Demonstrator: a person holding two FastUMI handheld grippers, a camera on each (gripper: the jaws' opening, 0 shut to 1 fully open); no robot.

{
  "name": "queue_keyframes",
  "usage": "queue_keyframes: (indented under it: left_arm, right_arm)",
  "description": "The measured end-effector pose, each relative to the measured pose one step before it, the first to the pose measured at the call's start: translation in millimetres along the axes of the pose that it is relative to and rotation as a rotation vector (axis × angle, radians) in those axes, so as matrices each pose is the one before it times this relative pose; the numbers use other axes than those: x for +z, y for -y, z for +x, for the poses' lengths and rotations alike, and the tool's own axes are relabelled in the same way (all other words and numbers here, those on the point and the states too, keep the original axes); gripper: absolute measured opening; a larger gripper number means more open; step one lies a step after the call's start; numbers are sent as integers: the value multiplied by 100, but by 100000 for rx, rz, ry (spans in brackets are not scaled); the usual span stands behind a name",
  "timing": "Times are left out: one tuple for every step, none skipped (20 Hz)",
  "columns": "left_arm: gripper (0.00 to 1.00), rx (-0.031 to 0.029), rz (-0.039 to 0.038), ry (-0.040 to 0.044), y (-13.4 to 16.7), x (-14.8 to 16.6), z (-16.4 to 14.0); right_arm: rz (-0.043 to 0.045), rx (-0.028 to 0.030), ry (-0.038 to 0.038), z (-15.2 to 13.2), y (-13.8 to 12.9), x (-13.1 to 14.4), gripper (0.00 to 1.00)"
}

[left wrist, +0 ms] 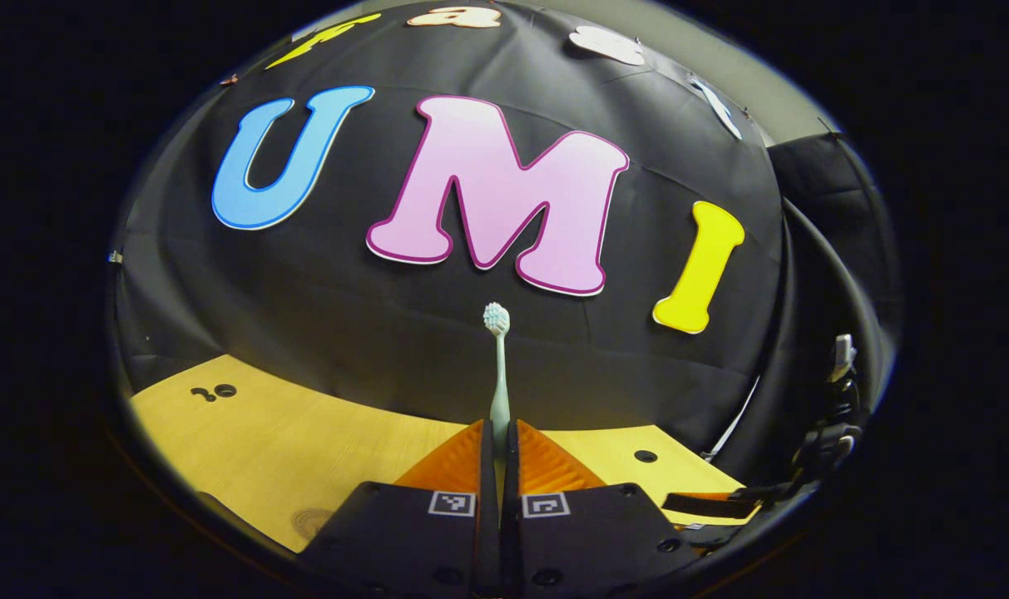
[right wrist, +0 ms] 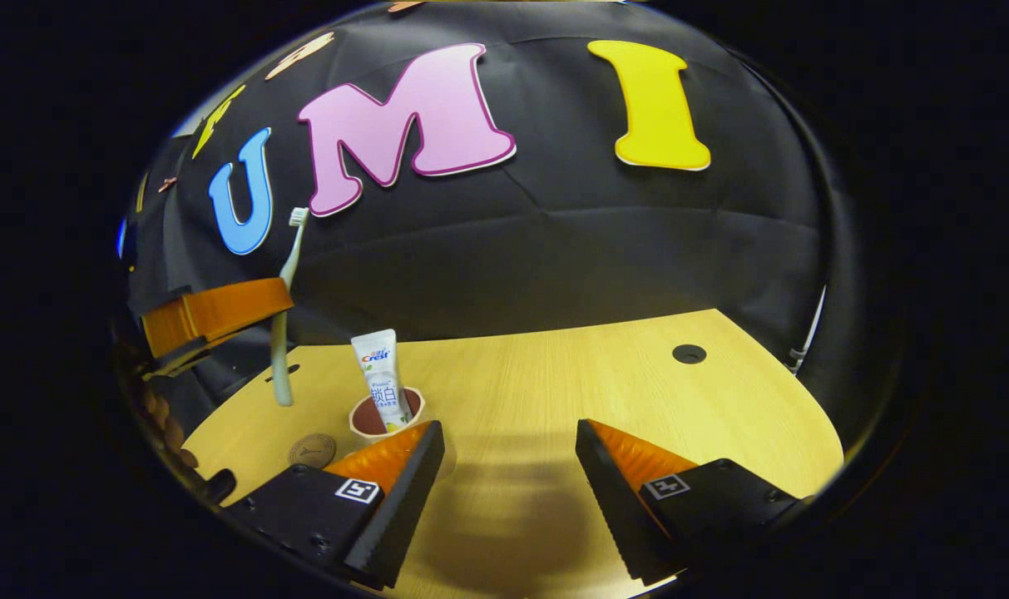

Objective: Put the toothbrush and toothpaste on the desktop into the cup, then pick up the cup and place it on the coaster on the desktop.

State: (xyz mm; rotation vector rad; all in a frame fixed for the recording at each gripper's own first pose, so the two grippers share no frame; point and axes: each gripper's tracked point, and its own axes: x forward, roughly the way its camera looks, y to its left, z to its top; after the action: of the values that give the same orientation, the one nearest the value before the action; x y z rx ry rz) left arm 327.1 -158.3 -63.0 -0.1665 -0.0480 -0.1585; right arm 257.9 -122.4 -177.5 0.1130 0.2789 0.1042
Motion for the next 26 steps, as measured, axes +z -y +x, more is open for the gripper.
queue_keyframes:
  left_arm:
    - [11,-1102,-578,802,192,-638,625]
    - [6,-578,-799,885,90,-643,738]
    - [6,-1025,-1188,681,245,-638,539]
    - [6,-326,-907,1274,151,-422,486]
    - [7,-1241,51,1704,323,-449,598]
    - [6,-417,584,1233,237,-363,364]
    - [6,-1541,471,502,239,-653,428]
    - [6,-1160,51,-425,301,-647,208]
    - [6,29,-391,-614,-25,-720,312]
    - [6,-340,620,-586,71,-430,7]
    - [6,-76,1373,301,15,-279,-200]
    - [7,-457,1166,728,96,-55,-54]
    - [7,-364,637,556,171,-95,37]
    - [8,-87,717,249,-17,-182,-8]
    - [9,1309,1457,-48,-315,-302,-24]
    - [9,271,756,-135,-149,-307,-4]
    - [9,377,-234,-196,-22,-421,-143]
    - [10,609,-331,-2,-42,-215,-151]
    - [11,674,312,599,-203,-223,-293]
    - [13,1087,818,435,-116,-192,-415]
    - [13,468,803,-35,-59,-428,-178]
    - [17,-433,306,-1044,120,-490,-328]
    - [18,-346,263,-1474,138,-612,-338]
    - [20,-297,326,-1855,6,-553,-572]
    - [22,-104,156,-1383,29,-431,-505]
    - [22,28,124,-621,-94,-86,-600]
  right_arm:
    - [253,-475,-81,-428,470,-18,98]
    - [-152,-836,-215,-483,595,-176,98]
    - [-285,-504,-143,-349,437,-203,98]
    - [-342,-634,-439,-394,443,-247,98]
    - [-294,-225,-299,-338,377,-303,98]
    - [-24,-226,-164,-236,316,-178,98]
    - [56,-94,13,-67,272,-244,98]
    - [195,-382,-184,-208,316,-312,98]
    - [304,-300,-831,16,225,-526,98]
    - [-347,-630,-862,147,225,-522,98]
    - [-272,-1490,-1327,86,390,-456,98]
    - [960,-3,-1059,179,153,-354,98]
    - [1269,39,-696,120,-46,-165,98]
    - [489,-262,-323,-63,178,-180,98]
    - [126,-267,22,-8,90,-51,98]
    - [37,-95,349,19,-7,82,98]
    - [-74,240,331,95,-140,41,98]
    - [-263,255,73,-11,-13,-58,98]
    - [-590,330,-380,70,-60,-175,98]
    - [-713,125,-598,81,-19,-145,98]
    - [-676,371,-742,117,-106,-193,98]
    - [-666,192,-507,170,-184,-253,98]
    - [-526,164,-433,58,-131,-124,98]
    - [-318,193,-314,89,-121,-179,98]
    - [-81,214,90,62,-149,11,98]
    - [-12,166,456,-100,-70,106,98]
